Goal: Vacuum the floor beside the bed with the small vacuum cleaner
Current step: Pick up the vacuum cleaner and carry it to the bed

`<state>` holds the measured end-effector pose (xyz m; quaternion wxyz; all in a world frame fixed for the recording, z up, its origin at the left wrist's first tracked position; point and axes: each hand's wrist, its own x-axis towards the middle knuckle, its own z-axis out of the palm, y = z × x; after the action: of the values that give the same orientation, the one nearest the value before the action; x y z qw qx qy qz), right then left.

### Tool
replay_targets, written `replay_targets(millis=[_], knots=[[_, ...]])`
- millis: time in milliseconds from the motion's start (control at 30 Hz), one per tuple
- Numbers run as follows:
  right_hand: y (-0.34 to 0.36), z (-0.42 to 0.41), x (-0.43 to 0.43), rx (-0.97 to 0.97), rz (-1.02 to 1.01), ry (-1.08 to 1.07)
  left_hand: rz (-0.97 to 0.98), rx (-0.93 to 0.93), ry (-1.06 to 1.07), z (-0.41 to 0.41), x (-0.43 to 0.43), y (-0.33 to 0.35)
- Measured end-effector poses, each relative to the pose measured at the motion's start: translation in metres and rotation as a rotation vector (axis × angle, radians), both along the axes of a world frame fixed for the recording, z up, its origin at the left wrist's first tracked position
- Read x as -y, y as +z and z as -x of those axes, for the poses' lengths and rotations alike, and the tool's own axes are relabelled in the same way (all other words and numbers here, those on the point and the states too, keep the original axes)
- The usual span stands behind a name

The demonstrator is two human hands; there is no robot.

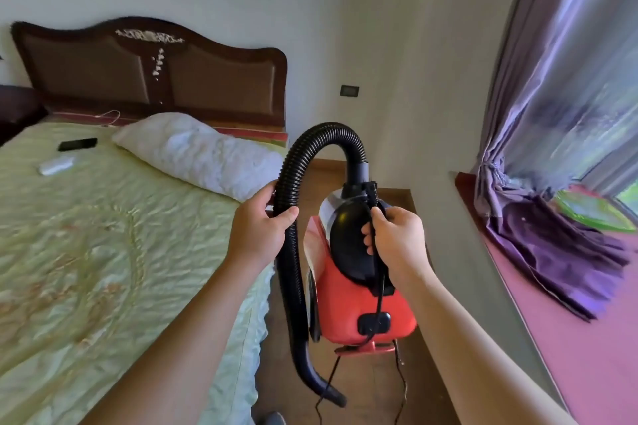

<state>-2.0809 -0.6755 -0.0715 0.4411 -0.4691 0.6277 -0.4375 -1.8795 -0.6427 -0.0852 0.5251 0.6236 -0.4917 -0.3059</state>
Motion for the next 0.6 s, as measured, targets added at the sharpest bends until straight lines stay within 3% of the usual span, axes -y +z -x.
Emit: replay_targets(millis=[600], knots=[[0.008, -0.035, 0.304, -0.008, 0.018, 0.017, -0.025, 0.066, 0.020, -0.042, 0.293, 0.009]])
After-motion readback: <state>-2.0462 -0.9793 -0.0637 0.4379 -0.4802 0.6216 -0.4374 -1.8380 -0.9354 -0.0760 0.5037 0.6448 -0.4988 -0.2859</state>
